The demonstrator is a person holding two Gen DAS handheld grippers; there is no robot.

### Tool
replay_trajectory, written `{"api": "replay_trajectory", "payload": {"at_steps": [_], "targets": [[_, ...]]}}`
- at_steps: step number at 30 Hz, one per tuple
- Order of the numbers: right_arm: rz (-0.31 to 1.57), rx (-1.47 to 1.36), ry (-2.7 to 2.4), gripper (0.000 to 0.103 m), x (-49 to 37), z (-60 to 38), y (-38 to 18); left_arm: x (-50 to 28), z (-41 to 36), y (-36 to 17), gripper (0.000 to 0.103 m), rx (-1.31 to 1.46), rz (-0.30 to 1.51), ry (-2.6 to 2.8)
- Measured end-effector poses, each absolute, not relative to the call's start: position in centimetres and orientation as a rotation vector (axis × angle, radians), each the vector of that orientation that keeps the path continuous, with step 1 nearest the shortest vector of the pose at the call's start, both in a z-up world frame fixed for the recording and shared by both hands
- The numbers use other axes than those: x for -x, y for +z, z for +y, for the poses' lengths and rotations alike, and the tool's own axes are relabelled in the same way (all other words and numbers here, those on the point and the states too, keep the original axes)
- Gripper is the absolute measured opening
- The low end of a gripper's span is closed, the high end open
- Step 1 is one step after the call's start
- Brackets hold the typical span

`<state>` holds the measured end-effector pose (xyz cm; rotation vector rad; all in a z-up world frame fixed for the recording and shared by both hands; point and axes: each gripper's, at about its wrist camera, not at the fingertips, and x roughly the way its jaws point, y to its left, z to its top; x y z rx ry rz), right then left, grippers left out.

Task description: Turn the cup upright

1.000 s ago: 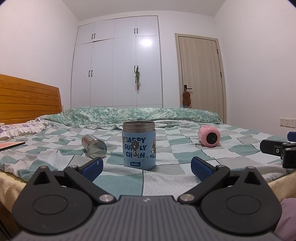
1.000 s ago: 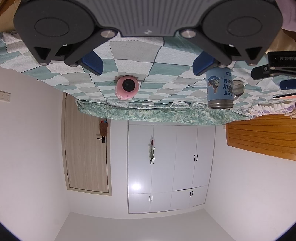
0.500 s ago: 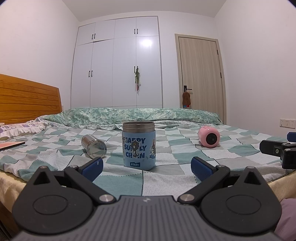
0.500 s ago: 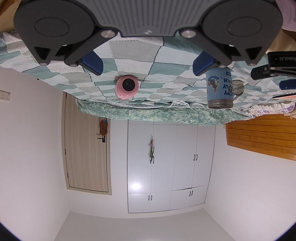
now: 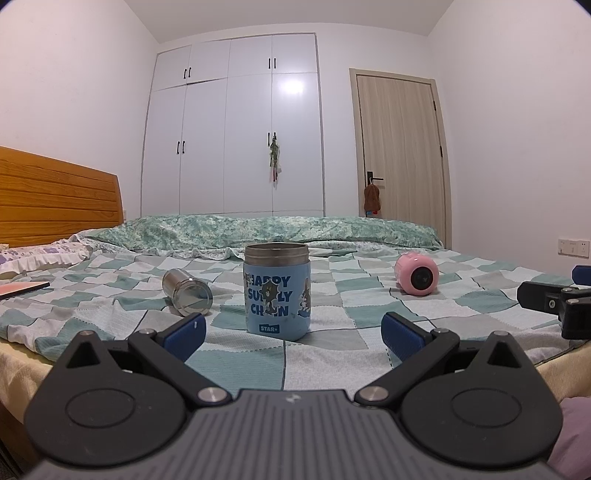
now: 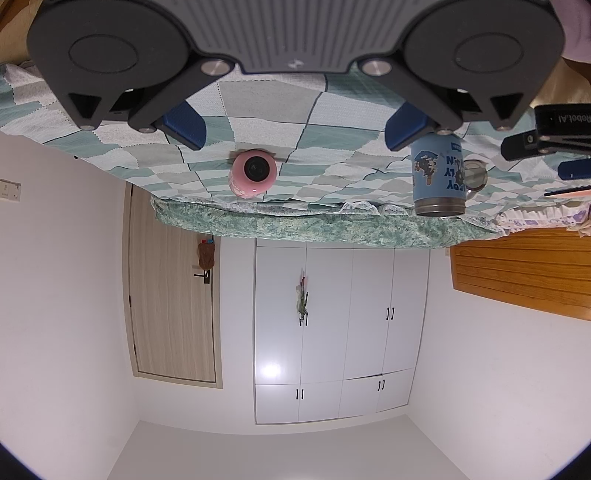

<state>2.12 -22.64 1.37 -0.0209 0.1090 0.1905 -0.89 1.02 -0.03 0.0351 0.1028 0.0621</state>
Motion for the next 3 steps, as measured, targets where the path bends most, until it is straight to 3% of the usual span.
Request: {"api": "replay_trajectory", "payload": {"at_steps": [3], "targets": [[0.109, 0.022, 0.191, 0.103, -2.15, -22.63, 1.36, 0.93, 0.88, 0.02, 0.103, -0.032, 0.098, 0.062]]}}
